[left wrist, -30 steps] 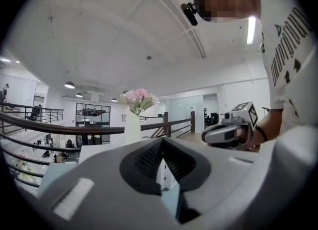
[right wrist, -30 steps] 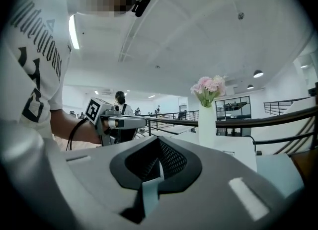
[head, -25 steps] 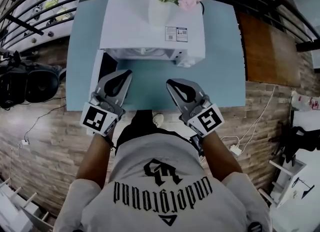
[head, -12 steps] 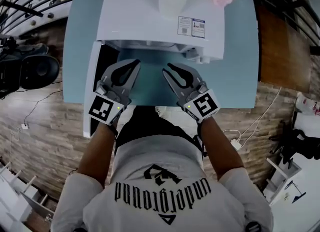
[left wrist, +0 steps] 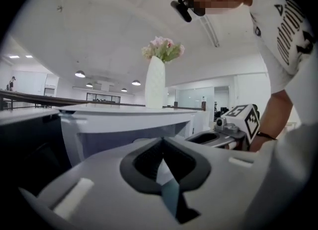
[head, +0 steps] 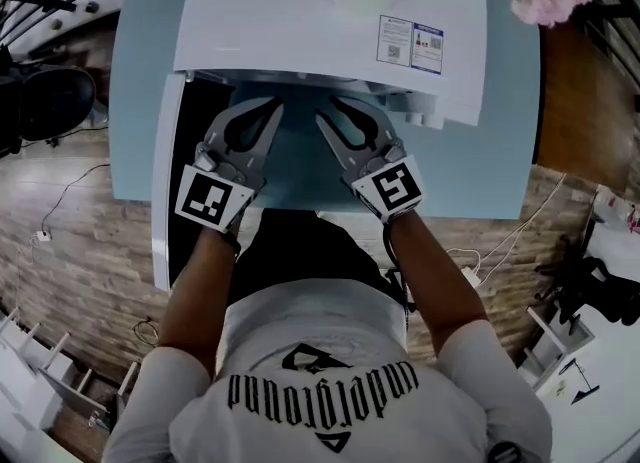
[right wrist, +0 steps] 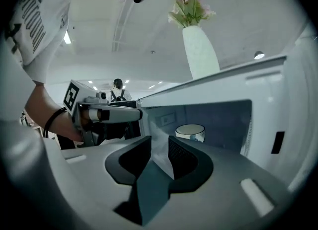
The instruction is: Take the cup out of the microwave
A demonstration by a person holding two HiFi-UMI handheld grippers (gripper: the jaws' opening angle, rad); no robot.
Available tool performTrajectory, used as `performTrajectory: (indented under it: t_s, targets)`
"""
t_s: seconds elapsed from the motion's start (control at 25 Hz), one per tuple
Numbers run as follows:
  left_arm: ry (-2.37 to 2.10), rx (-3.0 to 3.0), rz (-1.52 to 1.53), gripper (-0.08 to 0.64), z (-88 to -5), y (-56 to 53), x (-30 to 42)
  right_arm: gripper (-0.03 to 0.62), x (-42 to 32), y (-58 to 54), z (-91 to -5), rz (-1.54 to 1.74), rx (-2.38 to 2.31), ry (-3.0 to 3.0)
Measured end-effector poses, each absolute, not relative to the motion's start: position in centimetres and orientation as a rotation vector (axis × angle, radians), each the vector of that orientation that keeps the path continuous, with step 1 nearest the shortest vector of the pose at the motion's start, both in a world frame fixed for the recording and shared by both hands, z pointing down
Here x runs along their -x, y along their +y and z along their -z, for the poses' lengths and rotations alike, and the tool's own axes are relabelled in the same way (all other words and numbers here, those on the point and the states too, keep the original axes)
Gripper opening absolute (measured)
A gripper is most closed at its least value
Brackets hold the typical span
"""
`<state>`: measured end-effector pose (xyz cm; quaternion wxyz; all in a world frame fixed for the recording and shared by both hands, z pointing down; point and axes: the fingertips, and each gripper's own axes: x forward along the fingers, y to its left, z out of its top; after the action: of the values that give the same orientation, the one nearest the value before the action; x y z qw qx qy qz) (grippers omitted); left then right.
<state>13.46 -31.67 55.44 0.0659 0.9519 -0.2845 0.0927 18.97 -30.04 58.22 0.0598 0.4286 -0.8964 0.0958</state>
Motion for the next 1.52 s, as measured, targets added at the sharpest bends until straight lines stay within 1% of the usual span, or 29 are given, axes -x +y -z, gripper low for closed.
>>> performTrajectory:
  t_s: [0.48, 1.24, 1.36, 1.4, 1.52]
  targets:
    - [-0.925, -2.837, -0.249, 0.051, -58.2, -33.8, -12.2, 0.098, -17.0, -35.0, -63.9, -0.306, -1.273, -2.688]
    - [-0.879, -2.811, -0.261, 0.051, -59.2, -33.2, -12.2, 0.104, -14.3, -37.7, -64.6, -0.237, -1.298, -2.705]
    - [-0.883, -2.807, -0.258, 0.051, -59.3, -33.2, -12.1, 0.092, -14.3, -38.2, -64.6, -0.222, -1.327, -2.69]
    - [-0.884, -2.805, -0.257, 0.051, -59.3, -33.2, -12.1, 0.057, -14.3, -38.3, -64.6, -0.218, -1.336, -2.684]
    - [-0.882, -2.798, -0.253, 0.051, -59.5, -33.1, -12.1, 0.055, -14.2, -38.6, -64.5, -0.212, -1.34, -2.685]
